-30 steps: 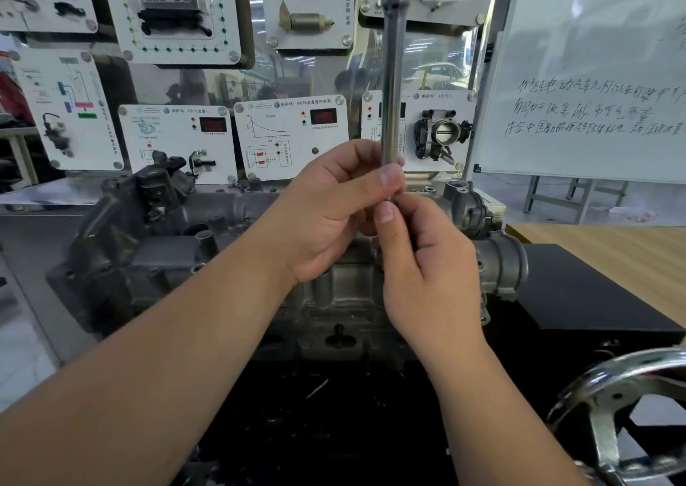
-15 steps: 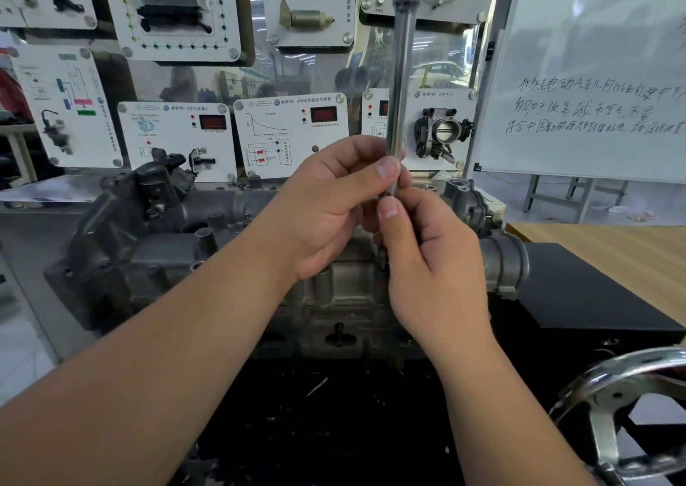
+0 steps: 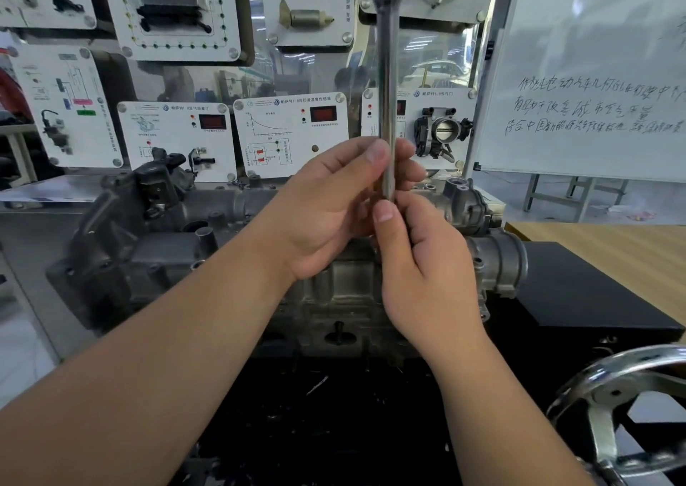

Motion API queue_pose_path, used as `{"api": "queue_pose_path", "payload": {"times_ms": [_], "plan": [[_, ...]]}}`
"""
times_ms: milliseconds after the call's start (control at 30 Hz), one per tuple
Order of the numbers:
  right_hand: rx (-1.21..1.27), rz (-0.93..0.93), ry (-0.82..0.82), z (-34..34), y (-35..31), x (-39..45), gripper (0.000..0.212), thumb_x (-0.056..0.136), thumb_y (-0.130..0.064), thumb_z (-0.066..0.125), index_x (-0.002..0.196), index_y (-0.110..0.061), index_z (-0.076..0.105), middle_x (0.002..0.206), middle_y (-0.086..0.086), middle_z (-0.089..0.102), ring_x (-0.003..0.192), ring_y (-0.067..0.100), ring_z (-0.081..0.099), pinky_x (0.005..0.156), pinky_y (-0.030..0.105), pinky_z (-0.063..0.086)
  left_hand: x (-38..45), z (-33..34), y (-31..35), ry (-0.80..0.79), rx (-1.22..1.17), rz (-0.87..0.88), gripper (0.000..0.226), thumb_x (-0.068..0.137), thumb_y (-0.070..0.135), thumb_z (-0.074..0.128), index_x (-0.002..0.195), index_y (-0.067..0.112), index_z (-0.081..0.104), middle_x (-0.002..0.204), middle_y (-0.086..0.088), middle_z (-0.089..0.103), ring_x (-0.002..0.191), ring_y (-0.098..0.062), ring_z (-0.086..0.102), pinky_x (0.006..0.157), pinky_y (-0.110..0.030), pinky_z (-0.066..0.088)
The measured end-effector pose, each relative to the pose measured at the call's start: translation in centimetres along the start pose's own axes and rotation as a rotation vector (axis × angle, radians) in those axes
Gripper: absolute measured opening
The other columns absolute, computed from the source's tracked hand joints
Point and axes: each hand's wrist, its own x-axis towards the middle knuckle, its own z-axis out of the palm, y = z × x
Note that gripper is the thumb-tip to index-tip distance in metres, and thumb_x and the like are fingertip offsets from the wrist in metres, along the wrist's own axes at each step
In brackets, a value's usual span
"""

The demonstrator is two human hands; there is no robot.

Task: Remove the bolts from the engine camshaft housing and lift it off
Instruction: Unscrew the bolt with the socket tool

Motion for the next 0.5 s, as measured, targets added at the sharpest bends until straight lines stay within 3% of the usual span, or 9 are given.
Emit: {"api": "queue_pose_path", "payload": {"times_ms": [100,233,300,367,433,500], "plan": [[0.018,0.018,-0.008,-0.03,0.01,0.03,0.027,0.1,-0.046,0.038,0.096,-0.028,0.058,0.074,-0.017,0.061,0.071,0.008,0.059,0.066,0.042,0.05,-0.04,0.22,0.18,-0.009,0.022,-0.033,0.031,0.095,0.027,0.05,0.093,0.03,0.081,0.088,0.006,0.074,0.084,-0.009,0.067,0.088,-0.043,0.04],[0.074,0.068,0.003,0.14,0.28,0.03,0.04,0.092,-0.061,0.046,0.12,-0.034,0.057,0.093,-0.029,0.066,0.087,0.0,0.065,0.076,0.036,0.052,0.0,0.22,0.15,0.002,-0.006,-0.029,0.025,0.091,0.02,0.057,0.083,0.027,0.081,0.079,0.005,0.073,0.078,-0.008,0.068,0.08,-0.028,0.055],[0.093,0.06,0.03,0.19,0.28,0.0,0.037,0.086,-0.066,0.05,0.111,-0.039,0.053,0.099,-0.027,0.065,0.086,-0.001,0.065,0.076,0.036,0.054,0.03,0.19,0.12,0.007,-0.044,-0.001,0.017,0.089,0.012,0.068,0.079,0.022,0.077,0.076,0.002,0.071,0.075,-0.009,0.068,0.079,-0.027,0.057],[0.049,0.014,0.067,0.19,0.17,-0.03,0.03,0.087,-0.063,0.049,0.099,-0.037,0.054,0.091,-0.018,0.065,0.075,0.002,0.062,0.066,0.035,0.053,0.02,0.25,0.12,0.011,-0.056,0.038,0.014,0.077,0.012,0.084,0.077,0.02,0.073,0.075,-0.001,0.07,0.073,-0.012,0.066,0.076,-0.028,0.056],[0.026,0.002,0.081,0.24,0.1,-0.16,0.033,0.092,-0.058,0.047,0.101,-0.03,0.06,0.076,-0.015,0.063,0.072,0.006,0.061,0.064,0.037,0.052,0.02,0.15,0.05,0.001,-0.051,0.049,0.012,0.068,0.023,0.083,0.076,0.022,0.075,0.077,0.0,0.07,0.075,-0.012,0.065,0.077,-0.028,0.054],[0.016,0.006,0.074,0.26,0.12,-0.27,0.033,0.095,-0.054,0.044,0.102,-0.027,0.061,0.072,-0.018,0.061,0.072,0.007,0.06,0.064,0.037,0.051,0.1,0.0,0.02,-0.016,-0.028,0.036,0.004,0.084,0.022,0.08,0.081,0.024,0.078,0.082,0.001,0.072,0.081,-0.012,0.066,0.082,-0.029,0.053]]}}
